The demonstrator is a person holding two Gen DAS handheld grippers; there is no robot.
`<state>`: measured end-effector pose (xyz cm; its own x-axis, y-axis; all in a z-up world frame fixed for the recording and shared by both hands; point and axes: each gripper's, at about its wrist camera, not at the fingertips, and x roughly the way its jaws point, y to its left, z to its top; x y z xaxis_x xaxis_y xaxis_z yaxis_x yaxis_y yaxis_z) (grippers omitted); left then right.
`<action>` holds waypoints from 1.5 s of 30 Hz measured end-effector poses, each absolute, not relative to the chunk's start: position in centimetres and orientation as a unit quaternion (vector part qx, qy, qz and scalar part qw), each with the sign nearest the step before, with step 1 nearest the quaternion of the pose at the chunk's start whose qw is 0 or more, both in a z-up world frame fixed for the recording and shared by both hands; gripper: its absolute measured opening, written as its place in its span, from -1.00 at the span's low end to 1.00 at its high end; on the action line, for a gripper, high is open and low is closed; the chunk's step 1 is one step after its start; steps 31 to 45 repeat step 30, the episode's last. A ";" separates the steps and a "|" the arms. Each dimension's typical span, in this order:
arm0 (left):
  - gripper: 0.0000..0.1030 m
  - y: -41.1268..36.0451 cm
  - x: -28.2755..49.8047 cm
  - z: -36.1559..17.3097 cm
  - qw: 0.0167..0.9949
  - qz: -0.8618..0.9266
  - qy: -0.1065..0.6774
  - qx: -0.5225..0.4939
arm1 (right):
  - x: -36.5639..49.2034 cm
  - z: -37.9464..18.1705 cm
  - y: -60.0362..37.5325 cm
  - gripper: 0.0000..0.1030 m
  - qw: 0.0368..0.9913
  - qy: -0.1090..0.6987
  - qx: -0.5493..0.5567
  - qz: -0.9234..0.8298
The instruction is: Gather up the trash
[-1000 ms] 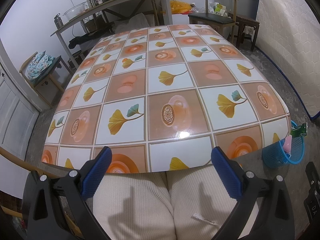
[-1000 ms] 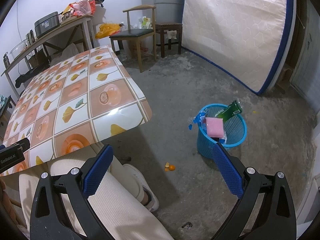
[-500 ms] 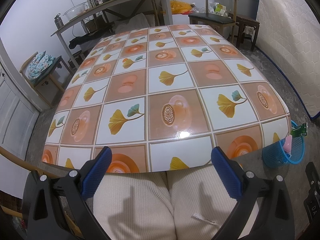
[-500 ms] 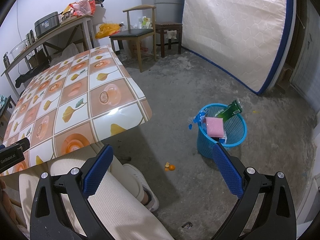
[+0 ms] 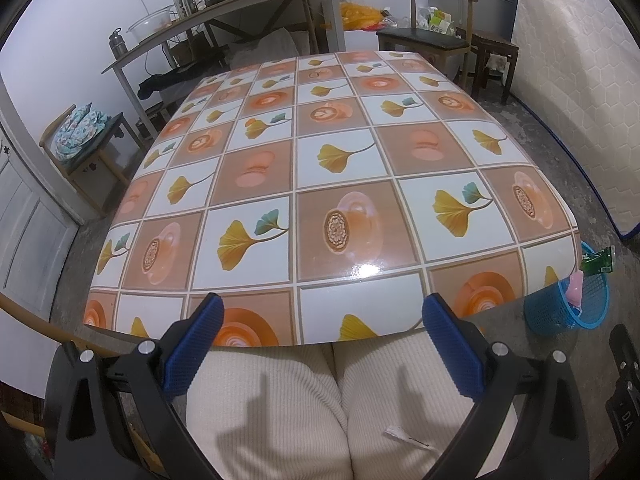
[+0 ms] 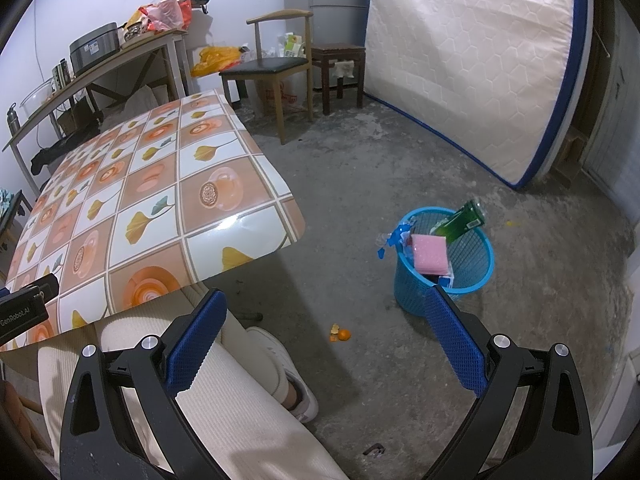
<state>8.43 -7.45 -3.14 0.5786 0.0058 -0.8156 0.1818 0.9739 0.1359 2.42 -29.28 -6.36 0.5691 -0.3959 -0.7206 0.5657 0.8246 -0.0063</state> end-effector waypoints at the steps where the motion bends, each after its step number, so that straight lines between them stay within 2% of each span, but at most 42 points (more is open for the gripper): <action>1: 0.89 -7.4 8.4 -3.1 0.882 -0.050 0.456 0.103 | 2.4 -6.3 -29.3 0.85 0.879 0.375 0.113 -0.274; 45: 0.89 -7.9 8.4 -2.6 0.883 -0.050 0.454 0.106 | 2.4 -6.3 -29.4 0.85 0.879 0.374 0.113 -0.273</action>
